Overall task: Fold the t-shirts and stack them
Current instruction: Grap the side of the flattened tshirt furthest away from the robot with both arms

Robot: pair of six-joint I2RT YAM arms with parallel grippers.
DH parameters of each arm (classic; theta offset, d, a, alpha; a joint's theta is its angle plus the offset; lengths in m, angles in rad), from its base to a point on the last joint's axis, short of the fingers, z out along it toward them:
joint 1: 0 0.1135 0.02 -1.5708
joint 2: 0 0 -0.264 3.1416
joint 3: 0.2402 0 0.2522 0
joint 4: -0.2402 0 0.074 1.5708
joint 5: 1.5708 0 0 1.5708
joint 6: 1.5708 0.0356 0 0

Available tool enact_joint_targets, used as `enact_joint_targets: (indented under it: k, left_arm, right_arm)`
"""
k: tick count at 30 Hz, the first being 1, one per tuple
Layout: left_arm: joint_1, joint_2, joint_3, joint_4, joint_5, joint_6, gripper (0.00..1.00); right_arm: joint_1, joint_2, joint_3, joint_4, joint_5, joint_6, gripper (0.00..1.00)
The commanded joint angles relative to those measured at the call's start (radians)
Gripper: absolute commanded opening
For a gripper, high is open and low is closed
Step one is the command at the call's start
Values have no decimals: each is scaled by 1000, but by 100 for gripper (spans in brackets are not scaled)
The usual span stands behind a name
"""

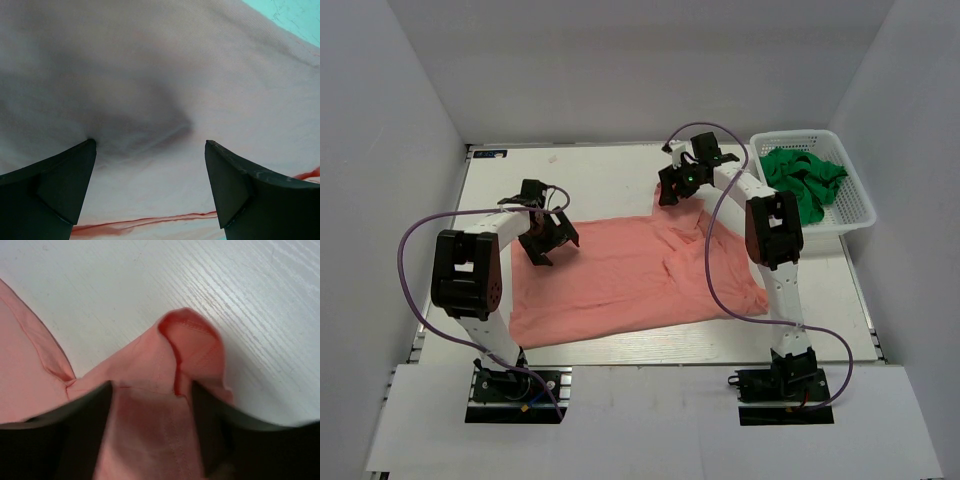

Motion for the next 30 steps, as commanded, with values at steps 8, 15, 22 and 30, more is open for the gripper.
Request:
enact_joint_targets:
  k: [8, 15, 22, 30]
  left_arm:
    - [-3, 33, 13, 11, 6, 8, 100]
    - [-3, 23, 4, 20, -3, 8, 100]
    - [-3, 23, 4, 20, -3, 8, 100]
    - [-3, 23, -5, 20, -3, 8, 100]
  right_arm:
    - [-1, -93, -27, 15, -52, 21, 33]
    - [0, -143, -59, 9, -42, 60, 17]
    - [2, -135, -62, 15, -66, 77, 0]
    - [6, -110, -31, 56, -68, 103, 0]
